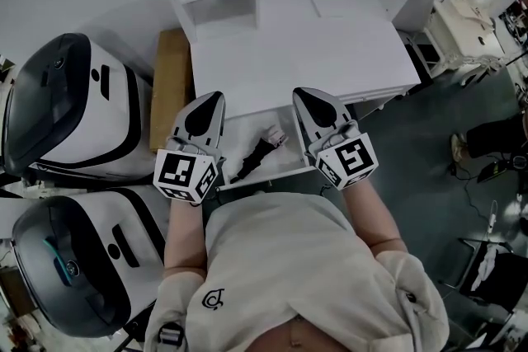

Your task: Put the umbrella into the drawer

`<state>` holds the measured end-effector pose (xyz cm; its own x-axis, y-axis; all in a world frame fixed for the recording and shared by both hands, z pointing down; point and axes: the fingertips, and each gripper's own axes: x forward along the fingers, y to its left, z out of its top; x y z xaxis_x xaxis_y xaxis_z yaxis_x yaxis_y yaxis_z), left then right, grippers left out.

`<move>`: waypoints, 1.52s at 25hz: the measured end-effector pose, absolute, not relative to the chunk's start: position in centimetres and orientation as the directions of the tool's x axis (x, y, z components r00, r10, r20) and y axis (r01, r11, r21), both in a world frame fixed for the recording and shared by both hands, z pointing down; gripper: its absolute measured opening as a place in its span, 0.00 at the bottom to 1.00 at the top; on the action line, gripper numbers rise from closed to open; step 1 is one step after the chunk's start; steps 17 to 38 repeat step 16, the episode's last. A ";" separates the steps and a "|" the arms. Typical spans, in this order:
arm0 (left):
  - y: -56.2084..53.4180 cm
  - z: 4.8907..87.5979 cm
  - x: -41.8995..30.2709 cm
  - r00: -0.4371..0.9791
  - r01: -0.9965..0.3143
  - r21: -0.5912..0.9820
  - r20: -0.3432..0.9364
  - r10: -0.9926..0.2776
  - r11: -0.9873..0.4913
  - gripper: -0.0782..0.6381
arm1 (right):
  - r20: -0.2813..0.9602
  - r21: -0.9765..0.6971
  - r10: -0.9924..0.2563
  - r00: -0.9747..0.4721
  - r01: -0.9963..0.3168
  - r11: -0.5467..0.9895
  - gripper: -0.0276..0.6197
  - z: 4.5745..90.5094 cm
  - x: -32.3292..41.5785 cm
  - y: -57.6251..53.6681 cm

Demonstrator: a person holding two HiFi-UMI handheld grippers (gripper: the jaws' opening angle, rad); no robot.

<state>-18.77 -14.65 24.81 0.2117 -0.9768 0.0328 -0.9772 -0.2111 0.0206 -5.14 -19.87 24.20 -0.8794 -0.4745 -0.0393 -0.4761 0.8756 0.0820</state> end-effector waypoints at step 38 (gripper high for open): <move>-14.1 25.6 -18.1 0.227 -0.973 -0.018 0.066 -0.972 -0.229 0.13 | -0.031 0.068 -0.481 -0.876 -0.482 0.874 0.05 24.8 -5.0 -18.8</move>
